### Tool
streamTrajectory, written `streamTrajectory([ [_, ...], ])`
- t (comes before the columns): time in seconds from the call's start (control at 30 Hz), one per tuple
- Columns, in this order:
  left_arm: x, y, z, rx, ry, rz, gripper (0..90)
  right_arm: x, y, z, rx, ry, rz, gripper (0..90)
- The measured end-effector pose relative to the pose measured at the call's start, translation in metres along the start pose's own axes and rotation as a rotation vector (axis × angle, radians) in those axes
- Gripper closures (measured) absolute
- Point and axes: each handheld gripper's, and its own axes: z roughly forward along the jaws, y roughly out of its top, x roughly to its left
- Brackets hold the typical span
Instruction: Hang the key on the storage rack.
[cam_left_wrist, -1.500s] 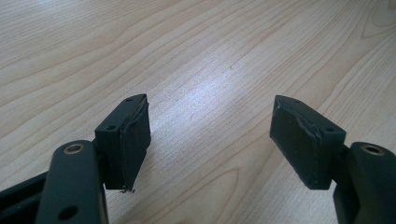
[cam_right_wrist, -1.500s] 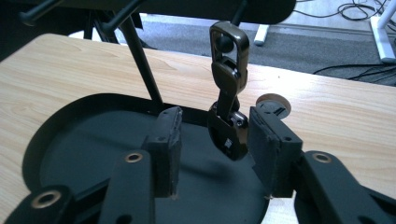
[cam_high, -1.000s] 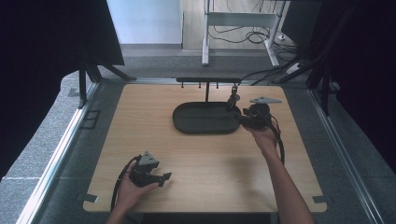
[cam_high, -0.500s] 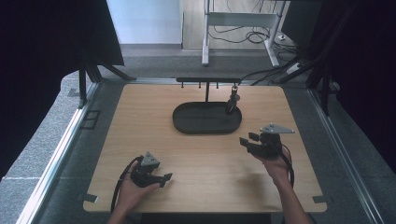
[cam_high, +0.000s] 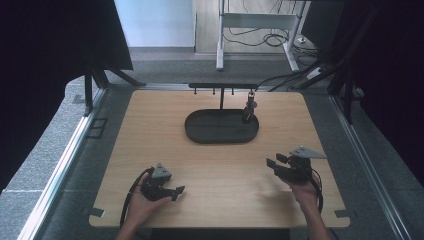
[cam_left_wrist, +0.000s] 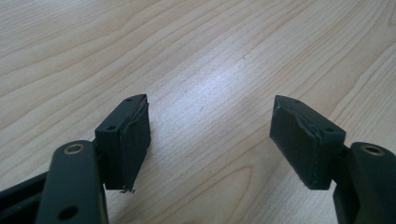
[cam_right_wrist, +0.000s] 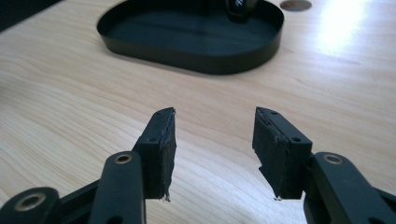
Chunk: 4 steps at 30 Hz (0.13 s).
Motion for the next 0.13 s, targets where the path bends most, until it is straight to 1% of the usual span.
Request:
streamTrajectory([
  [0.13,0.0,0.0,-0.0001,-0.001,0.001,0.0,29.6,-0.0049,-0.0058,0.0007,0.014,0.009,0.024,47.7],
])
